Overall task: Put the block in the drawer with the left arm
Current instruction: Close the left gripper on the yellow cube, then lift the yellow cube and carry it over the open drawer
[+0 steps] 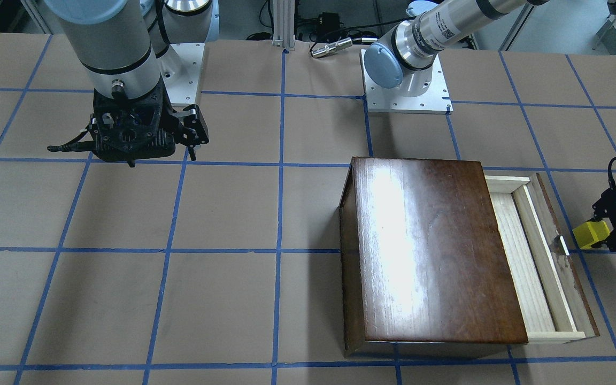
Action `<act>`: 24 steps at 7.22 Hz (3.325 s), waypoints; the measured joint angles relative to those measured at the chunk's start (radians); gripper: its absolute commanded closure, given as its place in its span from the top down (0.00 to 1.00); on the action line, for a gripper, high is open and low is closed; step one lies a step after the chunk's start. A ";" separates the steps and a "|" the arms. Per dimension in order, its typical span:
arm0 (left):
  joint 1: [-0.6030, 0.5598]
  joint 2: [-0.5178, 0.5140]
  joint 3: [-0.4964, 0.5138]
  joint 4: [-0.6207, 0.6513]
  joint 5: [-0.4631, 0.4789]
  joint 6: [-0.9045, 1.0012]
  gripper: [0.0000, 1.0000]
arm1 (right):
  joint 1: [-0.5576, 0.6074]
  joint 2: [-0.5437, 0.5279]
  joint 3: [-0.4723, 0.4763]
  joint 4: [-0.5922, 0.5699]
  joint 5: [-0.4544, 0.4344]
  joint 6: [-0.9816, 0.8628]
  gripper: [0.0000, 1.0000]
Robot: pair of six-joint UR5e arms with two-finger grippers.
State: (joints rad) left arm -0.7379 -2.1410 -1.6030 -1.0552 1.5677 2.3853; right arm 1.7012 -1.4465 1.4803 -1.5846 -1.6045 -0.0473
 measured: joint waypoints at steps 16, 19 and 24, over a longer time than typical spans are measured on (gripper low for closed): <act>-0.111 0.307 0.065 -0.229 -0.035 -0.100 0.00 | 0.000 0.000 0.000 0.000 0.001 0.000 1.00; -0.279 0.374 0.064 -0.265 -0.044 -0.283 0.00 | 0.000 0.000 0.000 0.000 0.000 0.000 1.00; -0.412 0.306 0.036 -0.253 -0.059 -0.384 0.00 | 0.000 0.000 0.000 0.000 0.000 0.001 1.00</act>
State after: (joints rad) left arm -1.1502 -1.8355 -1.5666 -1.3079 1.5091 2.0017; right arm 1.7012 -1.4465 1.4803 -1.5846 -1.6045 -0.0467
